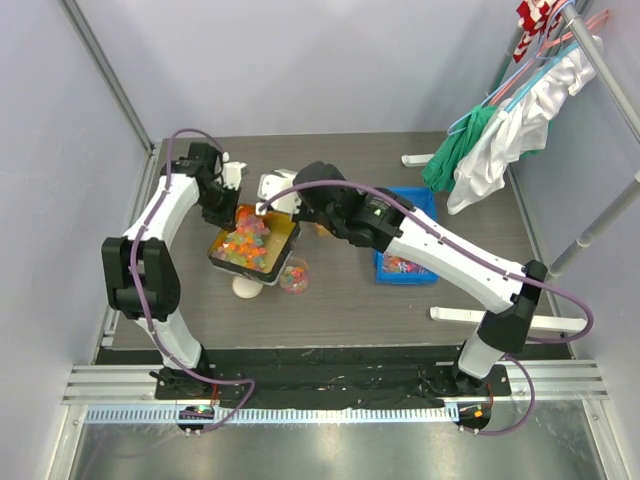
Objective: Pack the candies
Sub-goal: Scoop the fake candies from the storage box.
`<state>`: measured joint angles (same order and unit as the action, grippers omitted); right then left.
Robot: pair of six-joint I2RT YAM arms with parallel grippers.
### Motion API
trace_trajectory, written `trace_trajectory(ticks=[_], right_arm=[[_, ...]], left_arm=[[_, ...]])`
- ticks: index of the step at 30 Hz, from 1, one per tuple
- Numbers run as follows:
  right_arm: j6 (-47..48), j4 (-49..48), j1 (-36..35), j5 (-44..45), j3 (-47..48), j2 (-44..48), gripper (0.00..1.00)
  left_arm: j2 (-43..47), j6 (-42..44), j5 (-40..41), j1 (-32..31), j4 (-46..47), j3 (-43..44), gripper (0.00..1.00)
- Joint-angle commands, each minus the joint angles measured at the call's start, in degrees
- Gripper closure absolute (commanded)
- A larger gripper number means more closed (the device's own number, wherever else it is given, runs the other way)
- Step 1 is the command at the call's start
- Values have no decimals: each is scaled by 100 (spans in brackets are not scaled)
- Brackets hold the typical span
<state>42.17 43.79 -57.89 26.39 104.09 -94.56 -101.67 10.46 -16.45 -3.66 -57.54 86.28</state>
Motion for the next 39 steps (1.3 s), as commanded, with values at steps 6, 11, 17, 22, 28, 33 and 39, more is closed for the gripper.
trace_trajectory(ticks=[6, 11, 17, 22, 28, 33, 39], right_arm=[[335, 454, -548, 42, 190, -571, 99], [485, 534, -583, 102, 94, -800, 99], [686, 534, -601, 524, 102, -1266, 99], [880, 473, -575, 876, 277, -1696, 99], [1108, 464, -557, 1183, 804, -2171, 99], [1328, 367, -557, 1447, 1060, -2584, 99], [1504, 270, -601, 1553, 1131, -2874, 99]], left_arm=[[665, -439, 1196, -434, 1113, -260, 100], [833, -466, 1442, -557, 1359, -436, 100], [956, -545, 1241, -592, 1526, -595, 100], [1052, -580, 1021, -609, 1605, -709, 100], [1228, -615, 775, -609, 1693, -823, 100], [1360, -624, 687, -609, 1764, -911, 100], [1483, -659, 581, -609, 1816, -999, 100]])
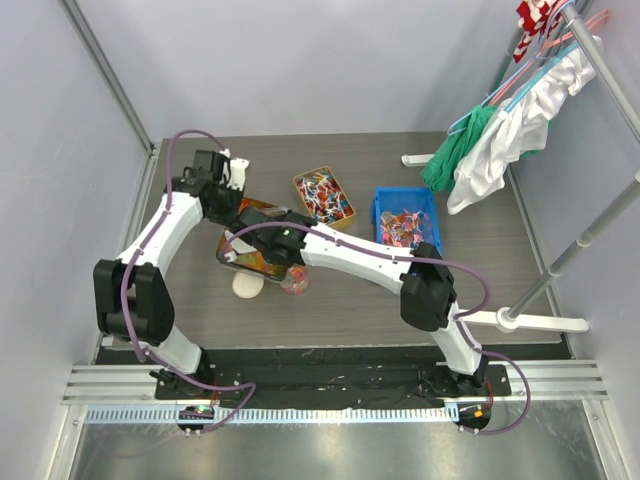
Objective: Pack the candies
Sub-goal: Scoop the fake candies from the storage box.
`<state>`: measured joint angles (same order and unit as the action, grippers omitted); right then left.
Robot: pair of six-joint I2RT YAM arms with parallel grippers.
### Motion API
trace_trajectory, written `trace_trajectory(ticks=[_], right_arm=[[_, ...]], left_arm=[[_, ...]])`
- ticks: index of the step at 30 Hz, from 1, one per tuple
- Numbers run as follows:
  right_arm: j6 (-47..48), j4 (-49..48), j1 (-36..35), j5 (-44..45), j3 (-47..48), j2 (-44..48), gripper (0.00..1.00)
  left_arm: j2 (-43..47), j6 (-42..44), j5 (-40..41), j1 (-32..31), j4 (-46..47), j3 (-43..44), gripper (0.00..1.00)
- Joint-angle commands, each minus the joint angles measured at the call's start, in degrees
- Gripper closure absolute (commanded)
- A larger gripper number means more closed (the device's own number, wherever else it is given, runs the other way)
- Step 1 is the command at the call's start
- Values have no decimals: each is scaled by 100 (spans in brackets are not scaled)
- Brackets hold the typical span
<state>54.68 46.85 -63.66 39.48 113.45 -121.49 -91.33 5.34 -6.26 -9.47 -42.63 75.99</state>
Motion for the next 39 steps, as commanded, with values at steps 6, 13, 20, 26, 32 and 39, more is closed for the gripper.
trace_trajectory(ticks=[6, 13, 20, 26, 32, 39], right_arm=[[350, -193, -191, -204, 3, -182, 99], [527, -756, -437, -529, -912, 73, 99], [439, -896, -630, -811, -1220, 152, 99], [237, -862, -780, -1012, -1132, 222, 99], [193, -704, -902, -1223, -1228, 336, 99], [-9, -528, -973, -1768, -1553, 398, 99]], left_arm=[[502, -165, -499, -28, 352, -5, 100], [581, -165, -508, -37, 396, -40, 100], [608, -174, -481, -37, 422, -57, 100], [616, -174, -437, -28, 422, -84, 100], [616, -165, -385, -28, 449, -84, 100], [660, -104, -428, -28, 510, -101, 100]])
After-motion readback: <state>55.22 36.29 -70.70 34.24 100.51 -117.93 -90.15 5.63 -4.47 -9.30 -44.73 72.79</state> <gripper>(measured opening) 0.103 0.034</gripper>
